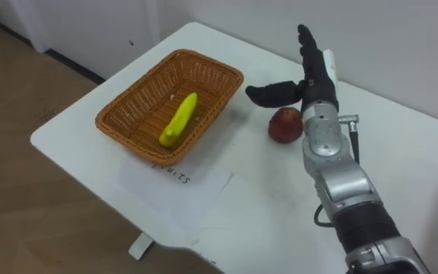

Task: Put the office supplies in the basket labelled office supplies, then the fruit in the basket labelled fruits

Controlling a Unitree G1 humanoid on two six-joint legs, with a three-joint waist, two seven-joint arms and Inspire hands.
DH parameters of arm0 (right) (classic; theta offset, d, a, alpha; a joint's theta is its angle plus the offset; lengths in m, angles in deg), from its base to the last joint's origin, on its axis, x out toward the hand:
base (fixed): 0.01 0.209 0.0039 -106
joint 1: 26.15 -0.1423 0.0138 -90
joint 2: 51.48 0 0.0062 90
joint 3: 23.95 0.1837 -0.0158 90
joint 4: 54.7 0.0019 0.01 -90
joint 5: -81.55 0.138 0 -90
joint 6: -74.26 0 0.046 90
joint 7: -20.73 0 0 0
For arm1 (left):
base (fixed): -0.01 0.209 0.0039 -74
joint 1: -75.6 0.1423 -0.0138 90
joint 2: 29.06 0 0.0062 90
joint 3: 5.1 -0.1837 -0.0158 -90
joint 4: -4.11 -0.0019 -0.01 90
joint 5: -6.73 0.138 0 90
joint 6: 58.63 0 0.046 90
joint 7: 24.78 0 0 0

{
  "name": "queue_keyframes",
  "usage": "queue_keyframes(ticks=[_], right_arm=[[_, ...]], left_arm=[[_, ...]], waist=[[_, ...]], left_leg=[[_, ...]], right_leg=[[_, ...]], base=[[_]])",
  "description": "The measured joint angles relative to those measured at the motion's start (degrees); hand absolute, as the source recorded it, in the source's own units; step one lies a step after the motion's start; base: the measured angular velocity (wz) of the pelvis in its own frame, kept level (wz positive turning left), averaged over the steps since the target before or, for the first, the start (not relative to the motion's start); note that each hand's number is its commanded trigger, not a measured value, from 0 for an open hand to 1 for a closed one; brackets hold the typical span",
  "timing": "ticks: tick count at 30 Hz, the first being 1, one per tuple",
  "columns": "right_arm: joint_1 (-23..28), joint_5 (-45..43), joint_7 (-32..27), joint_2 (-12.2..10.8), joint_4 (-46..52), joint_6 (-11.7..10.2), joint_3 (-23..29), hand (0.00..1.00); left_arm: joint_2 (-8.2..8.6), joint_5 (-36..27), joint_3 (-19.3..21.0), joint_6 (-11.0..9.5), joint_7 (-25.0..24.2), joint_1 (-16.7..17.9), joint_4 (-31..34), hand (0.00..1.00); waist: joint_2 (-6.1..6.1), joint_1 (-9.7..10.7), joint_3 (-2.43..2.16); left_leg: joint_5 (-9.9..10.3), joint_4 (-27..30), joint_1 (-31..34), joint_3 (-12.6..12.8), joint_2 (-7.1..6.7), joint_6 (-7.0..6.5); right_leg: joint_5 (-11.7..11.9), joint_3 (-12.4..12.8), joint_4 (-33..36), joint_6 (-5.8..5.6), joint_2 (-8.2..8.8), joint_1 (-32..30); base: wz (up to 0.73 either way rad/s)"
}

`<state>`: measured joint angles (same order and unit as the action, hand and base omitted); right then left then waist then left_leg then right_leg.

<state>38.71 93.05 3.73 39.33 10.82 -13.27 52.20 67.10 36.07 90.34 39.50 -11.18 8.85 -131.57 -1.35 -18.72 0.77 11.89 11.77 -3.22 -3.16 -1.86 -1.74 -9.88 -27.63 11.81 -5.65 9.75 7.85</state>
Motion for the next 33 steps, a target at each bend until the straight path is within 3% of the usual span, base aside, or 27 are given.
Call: queue_keyframes(ticks=[20, 33], right_arm=[[0.0, 1.3, 0.9, 1.4, -3.6, -0.1, 0.0, 0.0], [0.0, -0.6, 2.5, 1.4, -4.9, -0.1, 0.0, 0.0]], left_arm=[[0.41, -2.9, -2.4, -0.8, 1.3, -0.6, -3.0, 0.0], [0.58, -2.9, -2.4, -1.0, 1.2, -0.7, -3.4, 0.0]], waist=[[-0.68, 2.6, -0.45], [-1.03, 2.6, -0.25]], left_leg=[[-0.2, 0.0, 0.9, 1.3, -0.04, -0.34], [-0.4, 0.0, 0.7, 2.5, 0.12, -0.56]], right_leg=[[0.0, 0.8, 1.1, -0.02, 0.83, -2.1], [0.0, 0.7, 2.1, 0.08, 1.12, -2.9]], base=[[-0.02], [-0.04]])
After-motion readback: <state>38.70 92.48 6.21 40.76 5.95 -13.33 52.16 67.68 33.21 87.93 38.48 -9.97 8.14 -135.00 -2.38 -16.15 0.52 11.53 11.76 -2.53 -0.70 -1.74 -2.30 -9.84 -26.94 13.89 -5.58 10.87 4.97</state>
